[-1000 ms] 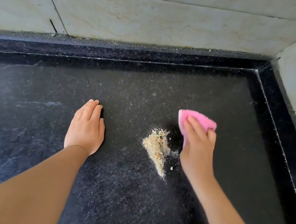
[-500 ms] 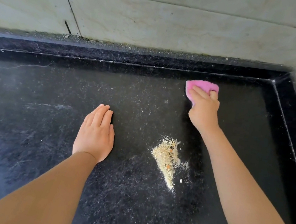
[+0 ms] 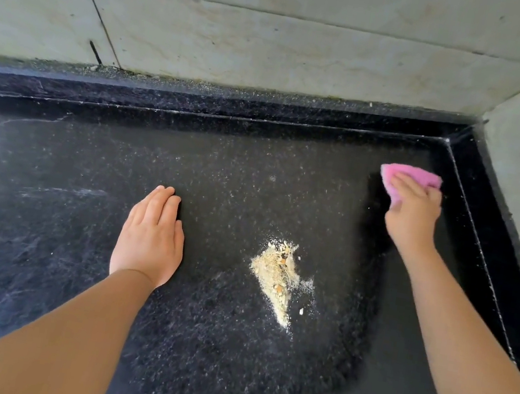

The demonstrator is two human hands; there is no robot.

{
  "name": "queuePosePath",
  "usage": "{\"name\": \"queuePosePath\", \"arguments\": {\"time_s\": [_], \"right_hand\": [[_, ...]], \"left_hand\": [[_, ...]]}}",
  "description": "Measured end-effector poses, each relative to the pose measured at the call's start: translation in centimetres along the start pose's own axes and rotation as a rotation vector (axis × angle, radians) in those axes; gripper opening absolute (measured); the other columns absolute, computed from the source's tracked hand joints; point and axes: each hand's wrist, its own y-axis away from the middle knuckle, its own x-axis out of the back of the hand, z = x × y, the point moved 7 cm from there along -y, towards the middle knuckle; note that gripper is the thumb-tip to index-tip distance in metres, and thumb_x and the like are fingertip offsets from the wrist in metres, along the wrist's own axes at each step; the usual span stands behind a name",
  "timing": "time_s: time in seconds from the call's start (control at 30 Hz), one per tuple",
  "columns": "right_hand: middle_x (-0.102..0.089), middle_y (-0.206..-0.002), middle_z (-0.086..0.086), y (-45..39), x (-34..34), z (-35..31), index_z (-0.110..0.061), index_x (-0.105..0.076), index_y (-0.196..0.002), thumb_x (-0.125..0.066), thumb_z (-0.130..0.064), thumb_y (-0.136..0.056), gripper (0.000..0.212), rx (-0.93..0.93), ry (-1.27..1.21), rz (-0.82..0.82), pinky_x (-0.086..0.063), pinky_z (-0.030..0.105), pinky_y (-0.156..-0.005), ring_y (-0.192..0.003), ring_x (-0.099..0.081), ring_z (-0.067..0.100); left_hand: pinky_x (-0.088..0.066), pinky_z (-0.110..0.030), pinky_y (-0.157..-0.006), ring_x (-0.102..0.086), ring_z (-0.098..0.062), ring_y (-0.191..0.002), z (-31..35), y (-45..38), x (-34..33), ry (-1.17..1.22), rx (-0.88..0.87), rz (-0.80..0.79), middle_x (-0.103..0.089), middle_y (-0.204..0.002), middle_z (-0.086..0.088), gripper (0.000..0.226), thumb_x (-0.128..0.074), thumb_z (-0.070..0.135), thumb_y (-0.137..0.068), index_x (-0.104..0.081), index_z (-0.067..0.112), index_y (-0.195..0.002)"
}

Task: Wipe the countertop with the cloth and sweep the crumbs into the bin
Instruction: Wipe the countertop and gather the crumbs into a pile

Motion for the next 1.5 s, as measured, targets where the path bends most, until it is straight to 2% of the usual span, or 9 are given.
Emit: {"name": "queuePosePath", "arguments": {"time_s": [0.13, 0.27, 0.43, 0.53, 0.77, 0.97, 1.13, 1.3, 1.5], "right_hand": [[-0.052, -0.131, 0.008, 1.3, -1.4, 0.3, -0.005, -0.055, -0.121, -0.043, 0.011, -0.077, 0.049, -0.144, 0.054, -0.121, -0.038, 0.043, -0.089, -0.121, -0.035, 0.04], [-0.068, -0.105, 0.015, 6.7, -1.4, -6.8, -0.002, -0.07, -0.097, -0.048, 0.012, -0.064, 0.042, 0.249, -0.169, -0.035, -0.048, 0.057, -0.068, -0.081, -0.052, 0.047], [-0.07, -0.098, 0.017, 9.7, 1.5, -10.3, 0.003, -0.069, -0.095, -0.037, -0.009, -0.078, 0.038, 0.474, -0.309, -0.036, -0.041, 0.043, -0.08, -0.082, -0.055, 0.03], [-0.064, -0.069, 0.024, 4.3, 3.1, -7.7, 0.011, -0.062, -0.07, -0.034, -0.006, -0.077, 0.034, 0.326, -0.292, 0.112, -0.034, 0.027, -0.06, -0.066, -0.044, 0.019], [-0.051, -0.108, 0.009, -4.3, -3.1, -4.4, -0.006, -0.053, -0.098, -0.04, 0.007, -0.08, 0.026, -0.362, -0.045, -0.197, -0.034, 0.039, -0.088, -0.122, -0.03, 0.033], [-0.034, -0.144, -0.002, -1.2, -5.5, -15.1, -0.015, -0.041, -0.131, -0.042, 0.004, -0.081, 0.054, 0.131, -0.046, -0.28, -0.024, 0.031, -0.076, -0.12, -0.026, 0.031], [-0.058, -0.125, 0.0, 4.9, -4.5, -17.9, -0.014, -0.064, -0.113, -0.044, 0.016, -0.079, 0.049, 0.492, -0.303, -0.491, -0.036, 0.043, -0.091, -0.107, -0.04, 0.033], [-0.061, -0.113, -0.004, 1.6, -1.0, -17.0, -0.009, -0.065, -0.11, -0.042, 0.014, -0.084, 0.041, 0.437, -0.454, -0.559, -0.025, 0.009, -0.092, -0.112, -0.047, 0.023], [-0.034, -0.145, -0.01, -0.8, -6.6, -23.0, -0.023, -0.041, -0.135, -0.042, 0.008, -0.086, 0.058, 0.597, -0.153, -0.534, -0.028, 0.036, -0.098, -0.129, -0.027, 0.023]], "left_hand": [[-0.026, -0.045, -0.106, -0.039, -0.041, -0.126, 0.0, 0.0, -0.1, 0.013, 0.008, -0.01, -0.048, -0.13, -0.027, 0.034, -0.049, 0.002, -0.089, -0.049, -0.012, -0.12], [-0.024, -0.044, -0.106, -0.038, -0.041, -0.127, 0.1, 0.1, 0.1, 0.027, 0.013, -0.008, -0.047, -0.131, -0.027, 0.035, -0.049, 0.001, -0.089, -0.049, -0.012, -0.121], [-0.031, -0.048, -0.102, -0.044, -0.044, -0.121, 0.1, 0.1, 0.0, 0.025, -0.005, 0.009, -0.052, -0.125, -0.028, 0.038, -0.04, 0.009, -0.087, -0.052, -0.013, -0.115], [-0.026, -0.045, -0.106, -0.039, -0.041, -0.126, 0.0, 0.1, 0.0, 0.034, 0.003, 0.007, -0.048, -0.13, -0.026, 0.034, -0.048, 0.002, -0.09, -0.049, -0.012, -0.12], [-0.038, -0.049, -0.094, -0.053, -0.044, -0.112, 0.1, 0.0, 0.1, -0.013, -0.021, 0.045, -0.058, -0.117, -0.027, 0.037, -0.044, 0.008, -0.081, -0.057, -0.013, -0.109], [-0.038, -0.048, -0.092, -0.056, -0.042, -0.109, 0.1, -0.1, 0.2, -0.061, -0.025, 0.053, -0.06, -0.114, -0.026, 0.036, -0.046, 0.008, -0.079, -0.059, -0.011, -0.107], [-0.04, -0.049, -0.089, -0.059, -0.041, -0.105, 0.2, -0.2, 0.3, -0.072, -0.032, 0.061, -0.062, -0.112, -0.024, 0.036, -0.045, 0.012, -0.081, -0.061, -0.009, -0.105], [-0.043, -0.047, -0.088, -0.059, -0.04, -0.105, 0.0, -0.2, 0.3, -0.062, -0.011, 0.06, -0.063, -0.111, -0.022, 0.04, -0.037, 0.016, -0.084, -0.062, -0.008, -0.103], [-0.045, -0.053, -0.085, -0.059, -0.039, -0.106, 0.1, -0.2, 0.2, -0.075, -0.024, 0.05, -0.063, -0.111, -0.022, 0.046, -0.03, 0.018, -0.084, -0.063, -0.009, -0.1]]}}
